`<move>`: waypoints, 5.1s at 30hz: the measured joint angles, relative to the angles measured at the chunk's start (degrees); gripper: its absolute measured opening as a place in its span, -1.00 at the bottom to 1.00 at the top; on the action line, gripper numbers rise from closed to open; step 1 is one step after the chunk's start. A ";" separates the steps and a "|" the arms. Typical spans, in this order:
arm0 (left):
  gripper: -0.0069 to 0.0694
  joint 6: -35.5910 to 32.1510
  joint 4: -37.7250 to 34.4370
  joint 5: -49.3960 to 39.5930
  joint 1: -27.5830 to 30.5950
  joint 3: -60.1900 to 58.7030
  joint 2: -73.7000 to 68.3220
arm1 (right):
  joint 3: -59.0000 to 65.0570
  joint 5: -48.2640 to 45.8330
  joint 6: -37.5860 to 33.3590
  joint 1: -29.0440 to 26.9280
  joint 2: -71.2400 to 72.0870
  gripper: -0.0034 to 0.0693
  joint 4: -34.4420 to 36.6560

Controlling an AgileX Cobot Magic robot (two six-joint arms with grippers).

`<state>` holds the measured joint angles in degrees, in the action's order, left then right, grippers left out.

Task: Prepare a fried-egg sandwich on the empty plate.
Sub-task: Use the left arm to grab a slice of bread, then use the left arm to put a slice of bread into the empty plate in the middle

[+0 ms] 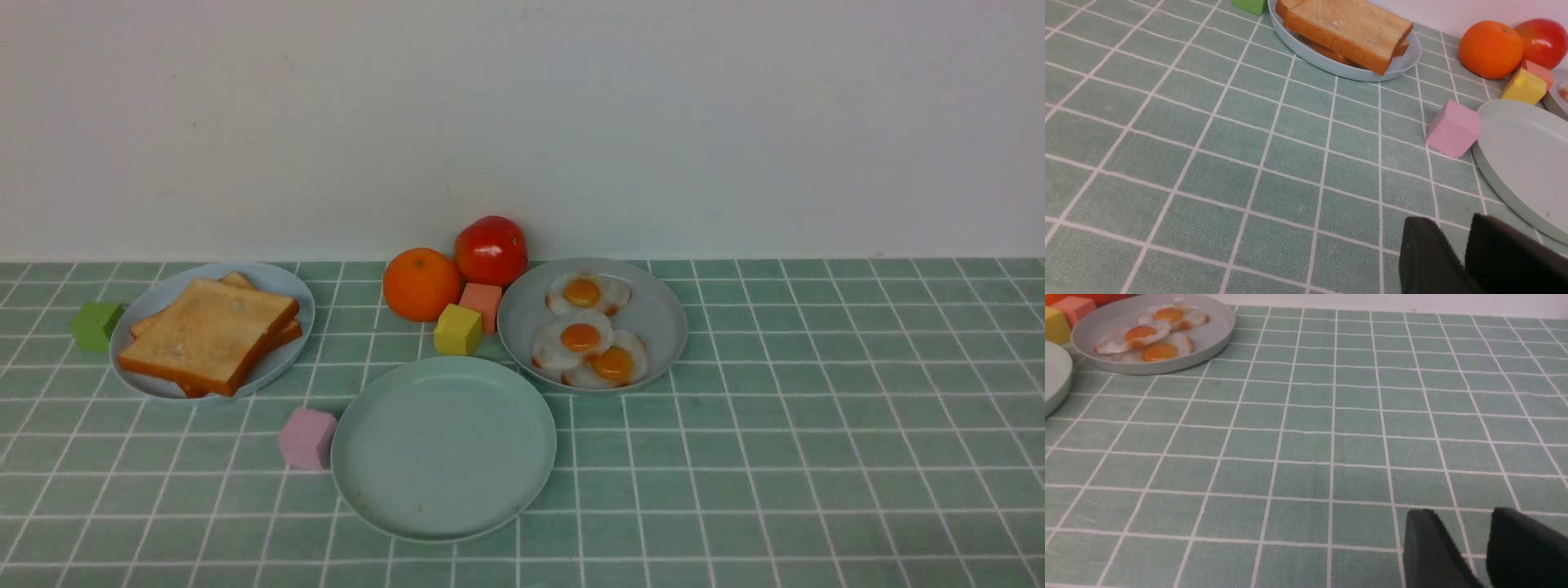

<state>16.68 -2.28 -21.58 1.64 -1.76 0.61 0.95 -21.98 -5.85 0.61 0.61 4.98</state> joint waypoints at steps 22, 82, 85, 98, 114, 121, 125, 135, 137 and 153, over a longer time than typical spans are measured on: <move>-0.36 1.32 -1.68 2.99 0.00 0.00 0.00 | 0.00 0.00 0.00 0.00 0.00 -0.25 0.00; -0.28 -17.72 6.80 -12.03 -6.63 78.43 -108.13 | -54.22 -38.84 -7.37 7.64 -37.25 -0.92 20.98; 0.07 -19.11 8.54 -9.14 -6.61 78.43 -109.82 | -54.22 -38.72 -7.50 7.85 -37.43 -0.92 20.93; 0.36 -19.63 16.24 -1.82 -6.61 79.03 -116.72 | -54.32 -38.49 -7.55 7.98 -37.43 -0.91 20.98; -0.68 -19.61 11.43 -9.99 -7.56 78.58 -101.62 | -54.32 -38.92 -7.55 7.98 -37.43 -0.89 20.76; -0.68 -19.61 9.47 -11.60 -24.37 69.78 -90.08 | -54.32 -38.92 -7.55 7.98 -37.43 -0.89 20.27; -0.68 -19.01 11.91 -11.10 -34.56 64.85 -92.61 | -54.32 -38.86 -7.55 7.98 -37.43 -0.88 20.13; -0.68 -10.99 27.83 -1.52 -38.48 64.47 -102.88 | -54.32 -40.12 -7.55 7.98 -37.43 -0.87 21.65; -0.68 -10.73 28.61 -0.06 -38.48 64.47 -103.81 | -54.32 -41.00 -7.55 7.98 -37.43 -0.87 21.65; 0.62 -7.25 22.05 -3.20 -39.99 64.42 -94.35 | -54.39 -38.61 -7.50 7.98 -44.54 -0.31 22.41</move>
<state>9.43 19.77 -24.78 -38.35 62.66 -93.74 -53.44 -60.60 -13.35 8.60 -43.93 27.38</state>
